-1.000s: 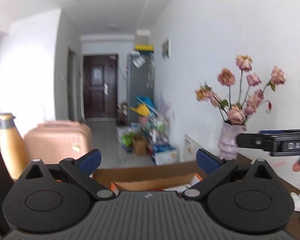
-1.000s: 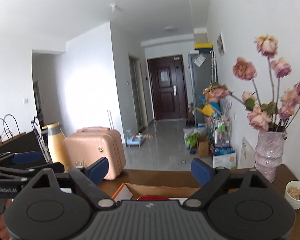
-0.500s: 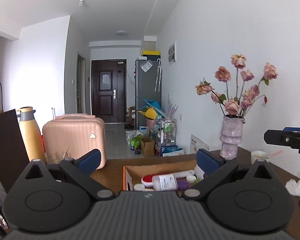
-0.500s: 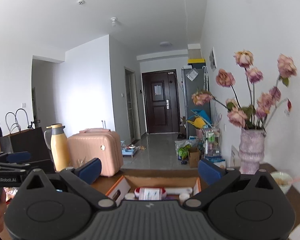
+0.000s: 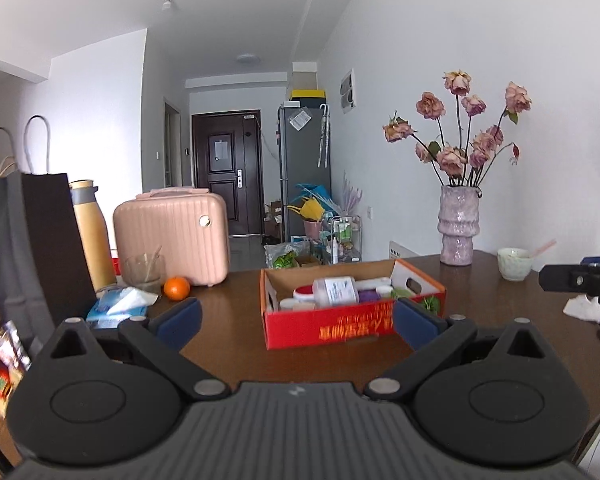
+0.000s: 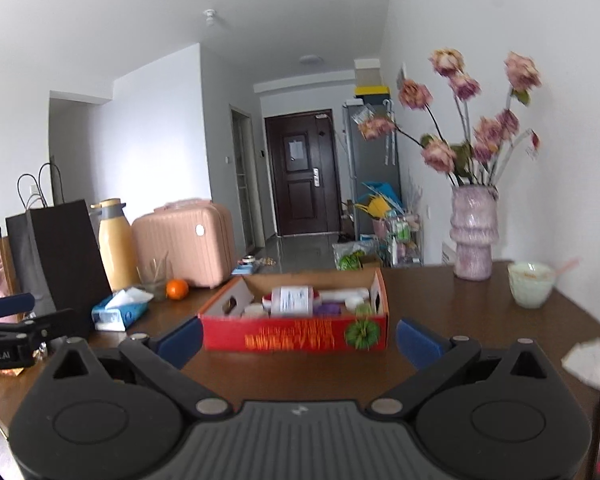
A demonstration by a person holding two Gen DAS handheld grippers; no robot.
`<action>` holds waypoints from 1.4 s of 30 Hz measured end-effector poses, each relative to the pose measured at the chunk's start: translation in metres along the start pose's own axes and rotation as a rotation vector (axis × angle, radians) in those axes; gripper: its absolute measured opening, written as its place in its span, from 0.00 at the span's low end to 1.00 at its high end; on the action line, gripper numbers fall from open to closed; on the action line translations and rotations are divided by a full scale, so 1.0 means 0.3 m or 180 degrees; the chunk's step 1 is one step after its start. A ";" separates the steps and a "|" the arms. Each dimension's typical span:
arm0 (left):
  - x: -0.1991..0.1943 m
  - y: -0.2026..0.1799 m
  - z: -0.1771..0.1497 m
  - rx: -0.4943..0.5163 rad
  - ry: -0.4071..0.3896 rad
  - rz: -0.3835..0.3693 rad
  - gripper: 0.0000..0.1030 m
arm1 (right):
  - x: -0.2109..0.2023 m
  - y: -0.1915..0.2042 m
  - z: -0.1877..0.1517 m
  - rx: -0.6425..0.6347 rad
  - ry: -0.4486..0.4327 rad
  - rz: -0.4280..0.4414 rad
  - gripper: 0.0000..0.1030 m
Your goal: Organize rigid objects
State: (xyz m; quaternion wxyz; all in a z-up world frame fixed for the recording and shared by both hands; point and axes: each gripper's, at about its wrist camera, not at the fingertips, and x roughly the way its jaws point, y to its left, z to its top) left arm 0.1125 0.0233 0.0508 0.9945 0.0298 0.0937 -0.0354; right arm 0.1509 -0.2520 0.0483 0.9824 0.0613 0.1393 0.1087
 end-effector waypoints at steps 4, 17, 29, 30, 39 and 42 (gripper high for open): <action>-0.078 0.002 -0.101 -0.0123 0.0088 0.0011 1.00 | -0.070 0.025 -0.112 0.0001 0.0043 -0.0042 1.00; -0.337 -0.054 -0.267 -0.0117 0.0162 0.0021 1.00 | -0.378 0.151 -0.406 0.0255 0.0041 -0.0164 1.00; -0.350 -0.044 -0.260 -0.0170 0.0168 0.0049 1.00 | -0.376 0.176 -0.372 0.0139 -0.0017 -0.0144 1.00; -0.350 -0.045 -0.260 -0.0174 0.0168 0.0047 1.00 | -0.374 0.175 -0.373 0.0146 -0.0011 -0.0138 1.00; -0.349 -0.043 -0.262 -0.0179 0.0164 0.0046 1.00 | -0.370 0.172 -0.371 0.0146 -0.0004 -0.0141 1.00; -0.346 -0.039 -0.264 -0.0195 0.0187 0.0038 1.00 | -0.370 0.176 -0.375 0.0139 0.0004 -0.0150 1.00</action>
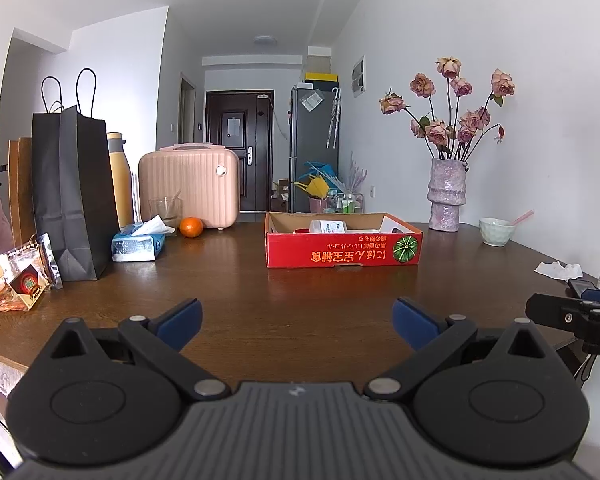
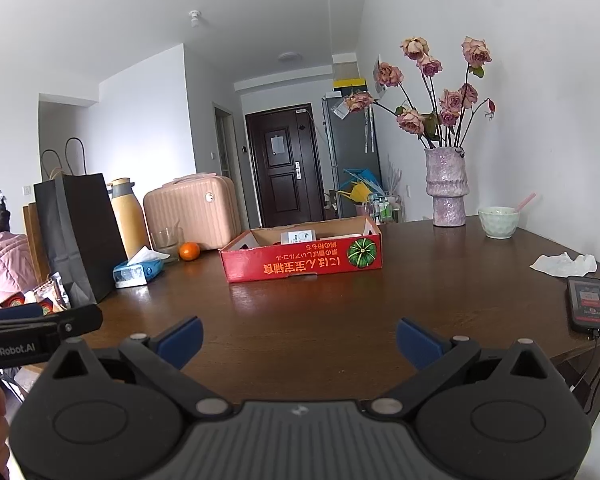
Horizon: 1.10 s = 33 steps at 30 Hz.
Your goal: Organize rigid objects
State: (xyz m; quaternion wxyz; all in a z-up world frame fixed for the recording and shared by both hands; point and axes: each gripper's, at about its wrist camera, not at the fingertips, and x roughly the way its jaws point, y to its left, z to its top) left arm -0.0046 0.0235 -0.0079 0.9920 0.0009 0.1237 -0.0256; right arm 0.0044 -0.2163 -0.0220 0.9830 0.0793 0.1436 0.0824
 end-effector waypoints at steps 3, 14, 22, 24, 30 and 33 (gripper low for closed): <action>-0.001 0.001 -0.001 0.0006 -0.0004 -0.0002 1.00 | -0.001 0.005 -0.001 -0.0023 -0.0007 0.0008 1.00; 0.004 0.002 0.000 0.0001 0.0004 -0.0006 1.00 | -0.003 0.002 -0.003 -0.0006 -0.0005 0.0011 1.00; 0.005 0.006 -0.007 0.0001 0.0010 -0.0013 1.00 | 0.003 -0.003 -0.004 0.0017 0.0014 0.0013 1.00; 0.004 0.006 -0.008 0.0005 0.0010 -0.0013 1.00 | 0.003 -0.003 -0.005 0.0026 0.0016 0.0007 1.00; 0.003 0.004 -0.008 0.0002 0.0010 -0.0015 1.00 | 0.003 -0.003 -0.005 0.0030 0.0015 0.0007 1.00; 0.000 0.004 -0.008 -0.0001 0.0004 -0.0018 1.00 | 0.003 -0.003 -0.005 0.0032 0.0012 0.0009 1.00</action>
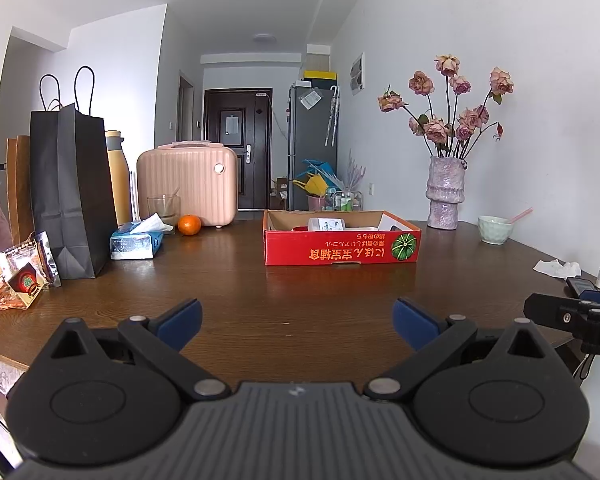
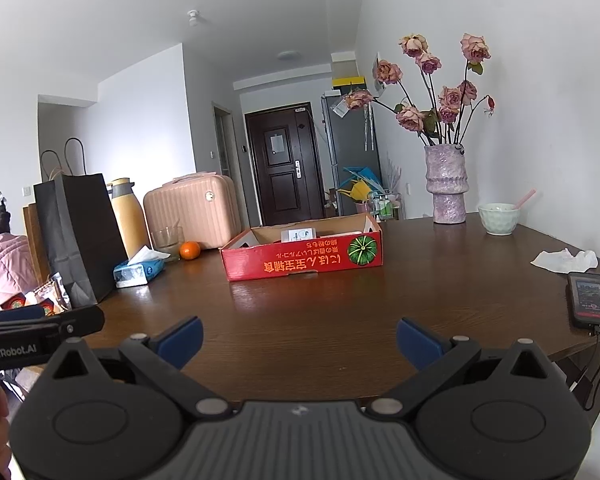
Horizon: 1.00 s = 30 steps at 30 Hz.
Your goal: Organize rigid objects
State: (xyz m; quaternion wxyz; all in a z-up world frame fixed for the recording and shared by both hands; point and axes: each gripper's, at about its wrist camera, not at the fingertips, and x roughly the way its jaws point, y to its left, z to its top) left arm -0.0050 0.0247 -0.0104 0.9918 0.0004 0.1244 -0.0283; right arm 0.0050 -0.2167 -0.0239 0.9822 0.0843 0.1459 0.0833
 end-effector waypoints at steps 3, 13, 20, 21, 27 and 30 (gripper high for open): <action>-0.003 -0.002 0.000 0.0005 0.0001 0.0008 1.00 | 0.000 0.000 0.000 0.0000 0.0003 -0.0001 1.00; -0.004 -0.001 0.005 0.0001 0.0015 -0.0008 1.00 | 0.001 -0.004 0.002 0.0010 0.0003 0.0001 1.00; -0.003 0.001 0.006 0.0016 0.0007 -0.0022 1.00 | 0.004 -0.007 0.000 0.0021 0.0015 0.0006 1.00; -0.003 0.002 0.006 0.0016 0.0010 -0.0021 1.00 | 0.005 -0.006 -0.001 0.0025 0.0018 0.0006 1.00; -0.005 -0.001 0.005 0.0020 0.0000 -0.0013 1.00 | 0.010 -0.012 -0.005 0.0041 0.0022 0.0002 1.00; -0.005 -0.001 0.005 0.0019 -0.0001 -0.0016 1.00 | 0.009 -0.010 -0.008 0.0042 0.0021 0.0003 1.00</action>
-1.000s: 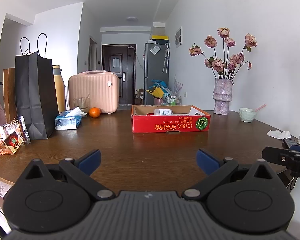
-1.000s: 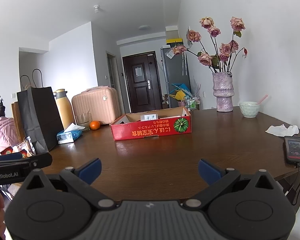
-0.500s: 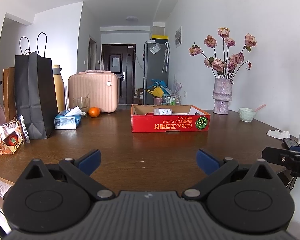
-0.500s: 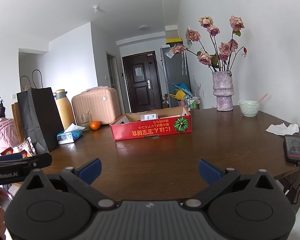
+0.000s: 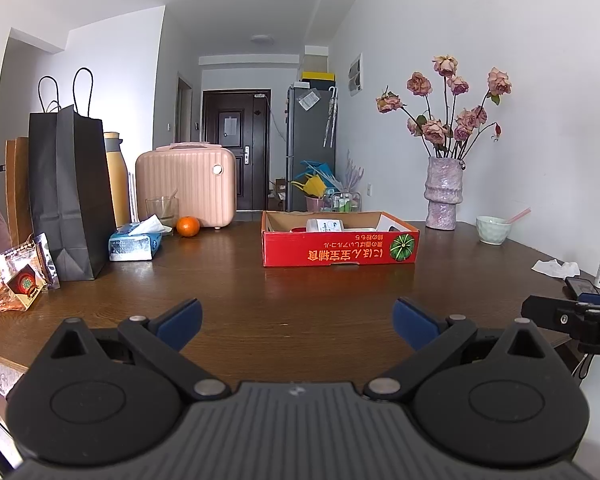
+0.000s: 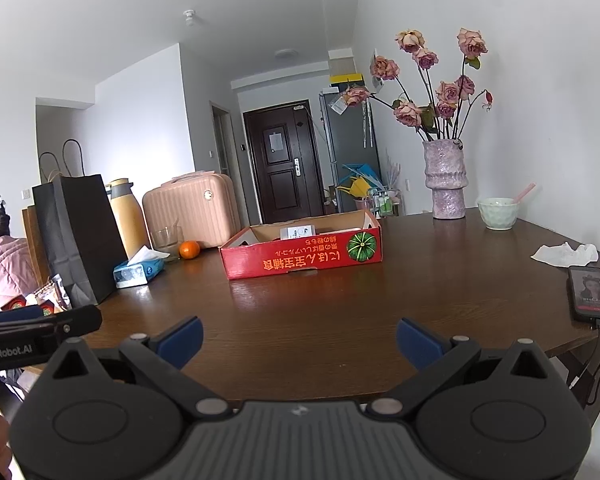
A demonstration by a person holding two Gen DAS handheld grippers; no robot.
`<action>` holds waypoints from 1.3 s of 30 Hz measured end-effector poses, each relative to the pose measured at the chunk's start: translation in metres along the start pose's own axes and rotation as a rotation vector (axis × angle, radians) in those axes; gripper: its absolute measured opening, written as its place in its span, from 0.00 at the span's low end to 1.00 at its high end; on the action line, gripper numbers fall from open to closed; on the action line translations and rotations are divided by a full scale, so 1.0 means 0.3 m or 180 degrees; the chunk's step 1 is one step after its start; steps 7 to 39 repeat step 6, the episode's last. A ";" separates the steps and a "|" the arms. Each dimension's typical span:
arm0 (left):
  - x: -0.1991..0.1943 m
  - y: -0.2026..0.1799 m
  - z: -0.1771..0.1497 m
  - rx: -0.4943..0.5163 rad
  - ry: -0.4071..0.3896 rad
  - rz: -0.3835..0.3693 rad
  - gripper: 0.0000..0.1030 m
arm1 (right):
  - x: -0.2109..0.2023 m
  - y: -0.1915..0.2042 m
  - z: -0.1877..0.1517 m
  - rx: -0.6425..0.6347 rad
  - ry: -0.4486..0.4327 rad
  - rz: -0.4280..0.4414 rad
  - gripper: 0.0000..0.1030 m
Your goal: Organize rigid objects
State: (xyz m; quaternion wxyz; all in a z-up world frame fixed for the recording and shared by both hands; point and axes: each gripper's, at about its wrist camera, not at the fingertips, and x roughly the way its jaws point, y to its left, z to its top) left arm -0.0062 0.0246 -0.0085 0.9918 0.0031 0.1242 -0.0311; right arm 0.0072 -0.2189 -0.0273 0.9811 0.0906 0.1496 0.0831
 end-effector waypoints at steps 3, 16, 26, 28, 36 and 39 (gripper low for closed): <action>-0.001 -0.001 0.000 0.0001 -0.0005 -0.0005 1.00 | 0.000 0.000 -0.001 0.0003 0.0001 0.0000 1.00; -0.002 -0.009 -0.002 0.0064 0.0021 -0.0061 1.00 | 0.001 -0.001 -0.004 0.0005 0.0010 0.0005 1.00; -0.002 -0.009 -0.002 0.0064 0.0021 -0.0061 1.00 | 0.001 -0.001 -0.004 0.0005 0.0010 0.0005 1.00; -0.002 -0.009 -0.002 0.0064 0.0021 -0.0061 1.00 | 0.001 -0.001 -0.004 0.0005 0.0010 0.0005 1.00; -0.002 -0.009 -0.002 0.0064 0.0021 -0.0061 1.00 | 0.001 -0.001 -0.004 0.0005 0.0010 0.0005 1.00; -0.002 -0.009 -0.002 0.0064 0.0021 -0.0061 1.00 | 0.001 -0.001 -0.004 0.0005 0.0010 0.0005 1.00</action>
